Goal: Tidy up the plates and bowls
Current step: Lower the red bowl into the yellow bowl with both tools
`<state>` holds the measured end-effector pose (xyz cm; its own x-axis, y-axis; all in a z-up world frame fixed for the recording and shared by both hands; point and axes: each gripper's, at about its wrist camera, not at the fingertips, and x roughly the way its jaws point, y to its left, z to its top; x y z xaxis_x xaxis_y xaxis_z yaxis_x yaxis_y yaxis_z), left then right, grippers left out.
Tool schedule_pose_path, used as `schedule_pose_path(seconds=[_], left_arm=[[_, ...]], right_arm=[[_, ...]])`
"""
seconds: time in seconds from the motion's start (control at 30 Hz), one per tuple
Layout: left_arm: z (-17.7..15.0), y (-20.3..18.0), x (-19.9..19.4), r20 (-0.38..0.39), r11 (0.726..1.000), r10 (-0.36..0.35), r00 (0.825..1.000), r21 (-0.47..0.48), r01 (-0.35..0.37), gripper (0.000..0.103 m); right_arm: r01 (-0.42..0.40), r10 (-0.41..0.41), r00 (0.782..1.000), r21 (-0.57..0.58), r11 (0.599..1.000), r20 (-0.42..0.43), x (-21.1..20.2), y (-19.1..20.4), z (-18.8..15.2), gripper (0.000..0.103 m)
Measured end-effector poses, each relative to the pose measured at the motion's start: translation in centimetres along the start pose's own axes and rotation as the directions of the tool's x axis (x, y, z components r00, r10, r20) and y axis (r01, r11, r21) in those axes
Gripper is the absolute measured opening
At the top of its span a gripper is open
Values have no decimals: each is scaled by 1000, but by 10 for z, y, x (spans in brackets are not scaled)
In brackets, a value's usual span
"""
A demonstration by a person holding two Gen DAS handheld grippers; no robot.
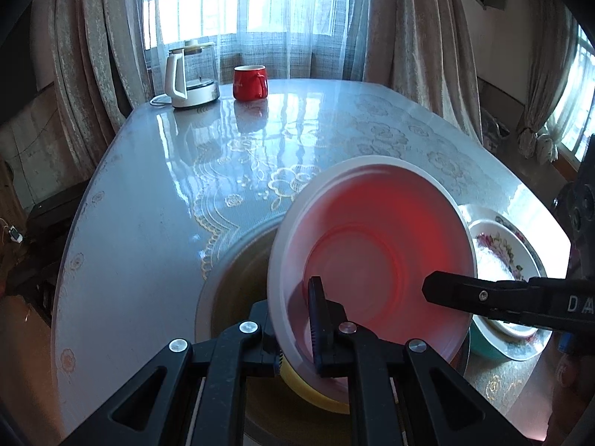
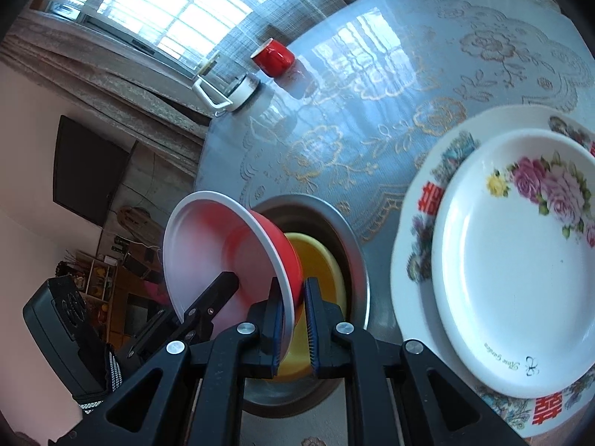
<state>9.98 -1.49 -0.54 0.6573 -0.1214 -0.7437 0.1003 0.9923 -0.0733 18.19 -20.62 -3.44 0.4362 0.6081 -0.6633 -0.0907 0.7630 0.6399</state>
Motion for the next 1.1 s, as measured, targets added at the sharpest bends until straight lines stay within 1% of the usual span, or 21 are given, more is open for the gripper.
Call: schedule_pose_path(seconds=[0.3,0.67,0.77,0.9,1.03,1.1], left_arm=[[-3,1,2,-18,1000,-7,1000,-3,7,12],[-9,7,13,-81,999,-46,996,-32,43,12],[-12,7,13,-82,998,-54,995,-32,51,12],[-10,8,13,-95,998,-62,994,-38,58,13],[-10,12,12,-103,997,-67,992,-47,63,13],[-11,12,10,-109,997,-67,992,-44,62,13]], right_arm=[[15,-15,1000,5,1000,-8,-3,-1,-4,13],[56,-57,998,-35,998,-17,2,4,-7,14],[60,-61,998,-45,997,-20,3,4,-7,15],[58,-59,998,-45,997,-31,4,6,-7,21],[57,-59,998,-57,997,-32,5,9,-4,22],[53,-55,998,-57,997,-29,5,9,-3,24]])
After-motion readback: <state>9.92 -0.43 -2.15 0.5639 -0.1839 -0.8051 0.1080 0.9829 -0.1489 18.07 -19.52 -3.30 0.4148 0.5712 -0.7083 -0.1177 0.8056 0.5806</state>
